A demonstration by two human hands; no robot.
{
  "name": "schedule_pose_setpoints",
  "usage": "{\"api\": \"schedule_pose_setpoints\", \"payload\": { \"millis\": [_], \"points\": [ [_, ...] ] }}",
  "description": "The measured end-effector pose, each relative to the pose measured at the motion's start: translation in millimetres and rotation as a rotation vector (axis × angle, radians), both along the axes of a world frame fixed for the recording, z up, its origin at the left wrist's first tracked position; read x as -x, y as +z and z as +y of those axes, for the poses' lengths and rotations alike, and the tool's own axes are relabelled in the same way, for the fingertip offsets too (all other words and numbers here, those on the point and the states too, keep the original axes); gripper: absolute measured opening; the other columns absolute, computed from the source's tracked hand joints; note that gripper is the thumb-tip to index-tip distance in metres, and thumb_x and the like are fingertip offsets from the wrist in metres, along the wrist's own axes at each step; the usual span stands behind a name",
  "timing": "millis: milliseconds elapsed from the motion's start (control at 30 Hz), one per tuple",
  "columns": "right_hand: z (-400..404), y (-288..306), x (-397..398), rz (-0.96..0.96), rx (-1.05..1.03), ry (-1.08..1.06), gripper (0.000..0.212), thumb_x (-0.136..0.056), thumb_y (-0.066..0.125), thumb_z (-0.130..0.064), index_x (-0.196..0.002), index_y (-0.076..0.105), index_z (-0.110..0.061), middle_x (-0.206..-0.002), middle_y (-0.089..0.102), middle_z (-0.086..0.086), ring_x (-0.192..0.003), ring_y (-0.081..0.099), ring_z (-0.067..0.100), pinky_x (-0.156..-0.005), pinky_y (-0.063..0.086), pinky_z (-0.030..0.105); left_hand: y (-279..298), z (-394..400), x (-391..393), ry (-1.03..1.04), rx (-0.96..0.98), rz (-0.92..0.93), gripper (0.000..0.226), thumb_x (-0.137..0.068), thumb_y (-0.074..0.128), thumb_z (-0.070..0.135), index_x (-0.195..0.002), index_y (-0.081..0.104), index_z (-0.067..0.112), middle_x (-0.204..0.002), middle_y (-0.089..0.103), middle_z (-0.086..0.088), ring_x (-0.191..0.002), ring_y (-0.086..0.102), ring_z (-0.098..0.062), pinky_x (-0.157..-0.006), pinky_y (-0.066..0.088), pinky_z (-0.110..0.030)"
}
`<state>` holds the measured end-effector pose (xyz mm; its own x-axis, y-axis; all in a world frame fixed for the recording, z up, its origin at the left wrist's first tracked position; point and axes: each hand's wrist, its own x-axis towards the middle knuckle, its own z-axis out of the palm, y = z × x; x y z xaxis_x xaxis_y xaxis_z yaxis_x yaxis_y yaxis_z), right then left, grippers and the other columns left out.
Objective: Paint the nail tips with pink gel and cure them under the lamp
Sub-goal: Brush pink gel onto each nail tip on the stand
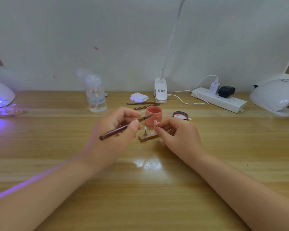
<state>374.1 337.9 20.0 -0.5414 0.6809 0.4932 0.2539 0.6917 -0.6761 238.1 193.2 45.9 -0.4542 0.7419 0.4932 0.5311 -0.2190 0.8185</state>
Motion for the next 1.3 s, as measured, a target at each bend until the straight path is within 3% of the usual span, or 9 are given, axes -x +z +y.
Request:
{"api": "schedule_pose_setpoints", "payload": {
  "millis": [133, 300, 400, 500, 600, 767, 967, 1167, 1300],
  "points": [
    [0, 0, 0, -0.006, -0.002, -0.012, 0.003, -0.082, 0.074, -0.027, -0.081, 0.072, -0.026, -0.071, 0.067, -0.014, -0.059, 0.057, 0.004, -0.062, 0.046, 0.021, -5, -4, -10, 0.020, 0.006, 0.111, 0.016, -0.086, 0.056, 0.027, -0.091, 0.066, 0.039, -0.083, 0.073, 0.005, -0.072, 0.068, -0.016, -0.070, 0.054, -0.038],
    [1, 0, 0, -0.008, -0.020, -0.019, 0.005, -0.082, 0.074, -0.026, -0.079, 0.070, -0.028, -0.070, 0.066, -0.016, -0.058, 0.056, 0.003, -0.060, 0.043, 0.017, -8, -4, -14, 0.013, -0.018, 0.120, 0.016, -0.087, 0.054, 0.024, -0.093, 0.064, 0.035, -0.083, 0.072, 0.014, -0.071, 0.068, -0.010, -0.069, 0.054, -0.031],
    [1, 0, 0, -0.015, -0.025, -0.020, 0.006, -0.082, 0.074, -0.026, -0.080, 0.070, -0.029, -0.070, 0.065, -0.017, -0.059, 0.057, 0.002, -0.060, 0.043, 0.016, -9, -3, -14, -0.016, -0.007, 0.151, 0.013, -0.087, 0.054, 0.023, -0.091, 0.065, 0.030, -0.078, 0.071, 0.006, -0.068, 0.066, -0.017, -0.063, 0.053, -0.032],
    [0, 0, 0, -0.006, -0.021, -0.018, 0.003, -0.082, 0.074, -0.025, -0.081, 0.071, -0.024, -0.070, 0.065, -0.016, -0.059, 0.058, 0.003, -0.061, 0.045, 0.018, -10, -6, -12, -0.026, -0.036, 0.190, 0.009, -0.085, 0.056, 0.023, -0.087, 0.065, 0.024, -0.076, 0.068, 0.000, -0.068, 0.064, -0.019, -0.057, 0.048, -0.023],
    [0, 0, -1, 0.002, -0.010, -0.017, 0.004, -0.082, 0.074, -0.026, -0.082, 0.072, -0.022, -0.071, 0.066, -0.014, -0.059, 0.059, 0.005, -0.062, 0.047, 0.021, -10, -8, -11, 0.007, -0.068, 0.201, 0.011, -0.086, 0.054, 0.026, -0.088, 0.065, 0.025, -0.080, 0.070, 0.009, -0.071, 0.065, -0.011, -0.059, 0.050, -0.019],
    [-1, 1, 0, 0.009, 0.005, -0.008, 0.002, -0.083, 0.074, -0.023, -0.082, 0.072, -0.022, -0.071, 0.067, -0.013, -0.061, 0.063, 0.006, -0.064, 0.051, 0.026, -11, -5, -12, 0.013, -0.019, 0.131, 0.015, -0.088, 0.055, 0.024, -0.096, 0.066, 0.031, -0.085, 0.072, 0.015, -0.078, 0.068, -0.008, -0.071, 0.055, -0.031],
    [-1, 1, 0, 0.042, 0.064, 0.026, 0.003, -0.083, 0.073, -0.020, -0.081, 0.072, -0.022, -0.073, 0.069, -0.008, -0.063, 0.065, 0.014, -0.068, 0.055, 0.039, -11, -6, -12, 0.012, -0.083, 0.100, 0.014, -0.087, 0.053, 0.035, -0.090, 0.065, 0.030, -0.080, 0.072, 0.014, -0.073, 0.066, -0.010, -0.067, 0.053, -0.034],
    [-2, 2, -1, 0.059, 0.083, 0.044, 0.005, -0.083, 0.073, -0.020, -0.081, 0.071, -0.024, -0.074, 0.069, -0.007, -0.064, 0.066, 0.017, -0.069, 0.054, 0.042, -12, -5, -14, -0.001, -0.057, 0.059, 0.010, -0.088, 0.056, 0.028, -0.088, 0.066, 0.029, -0.078, 0.073, 0.010, -0.072, 0.066, -0.021, -0.069, 0.053, -0.046],
    [-2, 3, -1, 0.066, 0.098, 0.047, 0.007, -0.083, 0.073, -0.020, -0.080, 0.071, -0.025, -0.073, 0.069, -0.007, -0.063, 0.066, 0.020, -0.069, 0.054, 0.043, -11, -6, -13, -0.006, -0.115, 0.023, 0.016, -0.084, 0.053, 0.035, -0.086, 0.065, 0.025, -0.074, 0.071, 0.008, -0.071, 0.067, -0.010, -0.066, 0.055, -0.026]
  ]
}}
